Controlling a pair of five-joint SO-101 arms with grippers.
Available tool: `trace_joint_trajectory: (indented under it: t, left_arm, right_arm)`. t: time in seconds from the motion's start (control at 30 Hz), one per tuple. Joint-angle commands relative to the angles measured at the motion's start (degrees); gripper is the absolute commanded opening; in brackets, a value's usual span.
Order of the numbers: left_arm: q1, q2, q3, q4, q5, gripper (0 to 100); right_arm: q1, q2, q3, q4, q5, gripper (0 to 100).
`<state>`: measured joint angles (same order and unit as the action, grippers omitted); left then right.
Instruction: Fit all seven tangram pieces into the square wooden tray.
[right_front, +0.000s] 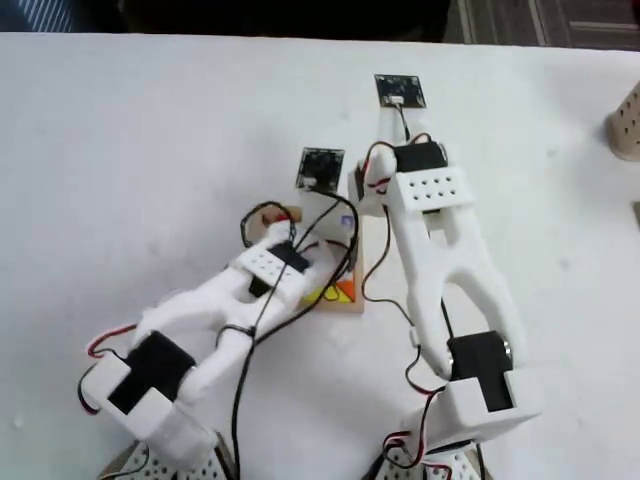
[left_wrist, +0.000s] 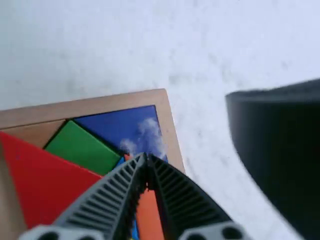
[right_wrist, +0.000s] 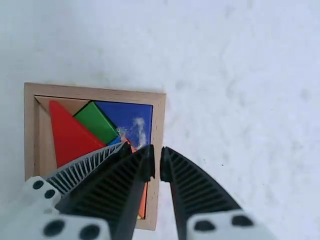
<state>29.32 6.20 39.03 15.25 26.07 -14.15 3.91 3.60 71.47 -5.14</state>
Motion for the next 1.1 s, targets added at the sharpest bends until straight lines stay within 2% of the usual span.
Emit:
trace_joint_trajectory:
  t: [0.0, 0.2, 0.37, 0.5, 0.67, 1.07]
  left_arm:
    - [0.7, -0.4, -4.0, 6.4, 0.8, 2]
    - [-2.2, -1.3, -4.7, 12.9, 0.8, 2]
    - [-4.3, -7.4, -3.0, 17.3, 0.7, 2]
    - [-5.1, -12.2, 1.3, 17.6, 0.3, 2]
    - [-5.1, -12.9, 4.7, 17.8, -6.8, 2]
    - [-9.0, -12.8, 6.2, 22.9, -7.0, 2]
  right_arm:
    - [0.8, -2.8, -0.4, -0.8, 0.4, 2.3]
    - [0.7, -2.8, -0.2, -0.8, 0.4, 2.3]
    - [0.5, -2.9, 2.0, -3.2, 0.4, 2.3]
    - [0.3, -2.9, 2.5, -3.6, 0.4, 2.3]
    - [0.3, -2.9, 2.6, -3.6, 0.4, 2.3]
    - [0.4, -2.9, 2.7, -3.6, 0.4, 2.3]
